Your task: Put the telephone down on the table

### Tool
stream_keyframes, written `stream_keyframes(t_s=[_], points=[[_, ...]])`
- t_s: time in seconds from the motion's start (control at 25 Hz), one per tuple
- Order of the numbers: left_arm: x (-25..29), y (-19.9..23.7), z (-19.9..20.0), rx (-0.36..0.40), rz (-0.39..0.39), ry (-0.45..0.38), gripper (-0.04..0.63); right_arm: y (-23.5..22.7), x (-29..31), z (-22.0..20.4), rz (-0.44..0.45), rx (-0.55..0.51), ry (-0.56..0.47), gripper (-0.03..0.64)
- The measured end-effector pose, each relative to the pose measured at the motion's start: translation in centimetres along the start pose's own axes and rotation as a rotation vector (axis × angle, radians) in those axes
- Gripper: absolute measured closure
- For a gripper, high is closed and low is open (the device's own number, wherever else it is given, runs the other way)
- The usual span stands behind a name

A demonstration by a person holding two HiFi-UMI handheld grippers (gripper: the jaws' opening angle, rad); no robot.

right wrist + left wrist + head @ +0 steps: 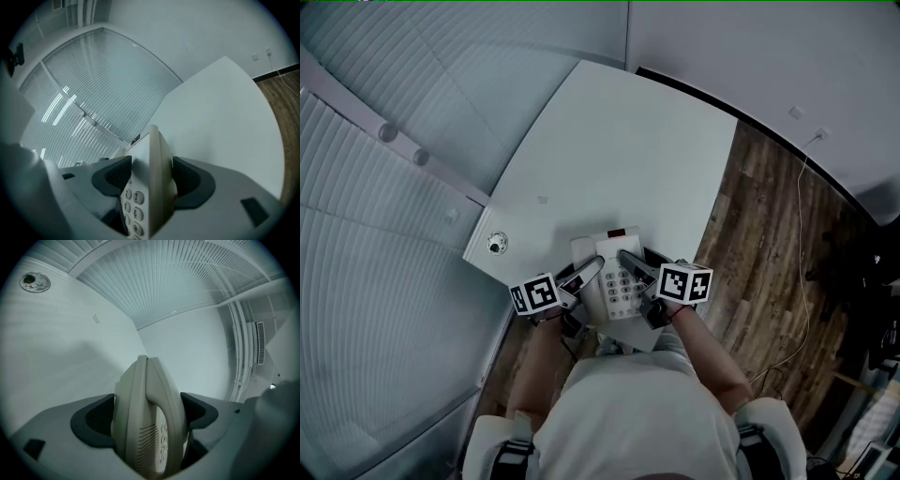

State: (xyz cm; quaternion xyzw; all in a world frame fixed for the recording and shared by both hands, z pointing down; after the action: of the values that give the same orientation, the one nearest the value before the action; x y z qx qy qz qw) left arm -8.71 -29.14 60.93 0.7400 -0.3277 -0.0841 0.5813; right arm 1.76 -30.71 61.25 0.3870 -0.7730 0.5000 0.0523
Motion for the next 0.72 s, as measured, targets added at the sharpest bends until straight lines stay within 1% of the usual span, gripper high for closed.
stream_keyframes(t_s=[0.32,0.48,0.72], points=[[1.3,1.0,0.3,0.006,0.025,0.002,0.181,-1.4,1.0,0.3,0.003,0.001,0.009,0.334],[1.8,1.6,0.3,0.004,0.042,0.010,0.181,-2.5,1.4,0.2,-0.029,-0.005,0.025,0.334],[2.6,2.7,0.1,0.023,0.092,0.023,0.178,-2.8,2.1,0.4,-0.037,-0.014,0.031,0.334]])
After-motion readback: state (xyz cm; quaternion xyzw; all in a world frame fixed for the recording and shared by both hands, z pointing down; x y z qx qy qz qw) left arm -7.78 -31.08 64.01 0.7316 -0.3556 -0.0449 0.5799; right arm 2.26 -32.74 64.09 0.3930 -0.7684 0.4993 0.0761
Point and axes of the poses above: the fingertips, and each gripper's own axes: x forward along the fingers, y to its left, z out of its top, the point moved 1 cm from there along -x, backward along the fingers, and after that the axes turned 2 degrees about -z, right-handed, at the moved point
